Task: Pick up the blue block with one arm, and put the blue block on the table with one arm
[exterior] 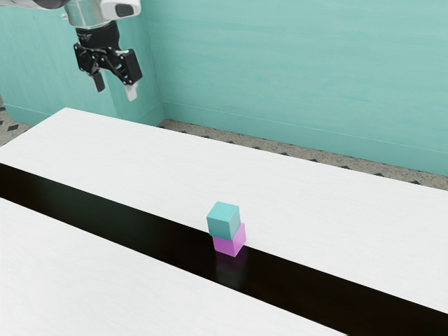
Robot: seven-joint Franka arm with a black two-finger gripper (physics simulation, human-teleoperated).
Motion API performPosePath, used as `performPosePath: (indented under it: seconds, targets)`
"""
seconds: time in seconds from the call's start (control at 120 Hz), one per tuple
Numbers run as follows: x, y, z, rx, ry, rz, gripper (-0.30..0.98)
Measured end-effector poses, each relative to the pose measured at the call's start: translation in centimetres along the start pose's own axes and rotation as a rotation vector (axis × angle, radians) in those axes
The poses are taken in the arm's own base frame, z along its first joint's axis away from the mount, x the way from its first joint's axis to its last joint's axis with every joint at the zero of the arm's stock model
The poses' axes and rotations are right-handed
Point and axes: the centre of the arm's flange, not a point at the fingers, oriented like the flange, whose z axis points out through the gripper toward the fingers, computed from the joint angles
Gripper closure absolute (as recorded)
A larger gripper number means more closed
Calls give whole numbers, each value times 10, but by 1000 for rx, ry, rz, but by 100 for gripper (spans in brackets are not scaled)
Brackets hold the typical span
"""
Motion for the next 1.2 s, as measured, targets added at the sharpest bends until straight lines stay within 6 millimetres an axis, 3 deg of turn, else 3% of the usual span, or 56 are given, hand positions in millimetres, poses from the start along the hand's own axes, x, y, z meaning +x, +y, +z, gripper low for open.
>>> performPosePath:
  seconds: [0.15, 0.183, 0.25, 0.325, 0.417, 0.575, 0.767, 0.833, 1.033, 1.125, 1.2]
  targets:
    - [-2, -3, 1, -4, -12, -12, 0]
    - [-4, -4, -17, -2, 19, -16, 0]
    - [-16, -7, -82, 7, 128, -25, 0]
    - [-27, -8, -107, 10, 154, -33, 0]
    - [-29, -9, -108, 11, 133, -38, 0]
    - [-21, -8, -93, 8, 85, -38, 0]
    - [-19, 16, -89, 0, 67, 5, 0]
    - [-12, 30, -68, -4, 38, 30, 0]
    - [-16, 77, 59, 10, -79, 119, 0]
    - [-24, 100, 105, 13, -81, 160, 0]
    - [-26, 105, 137, 12, -76, 168, 0]
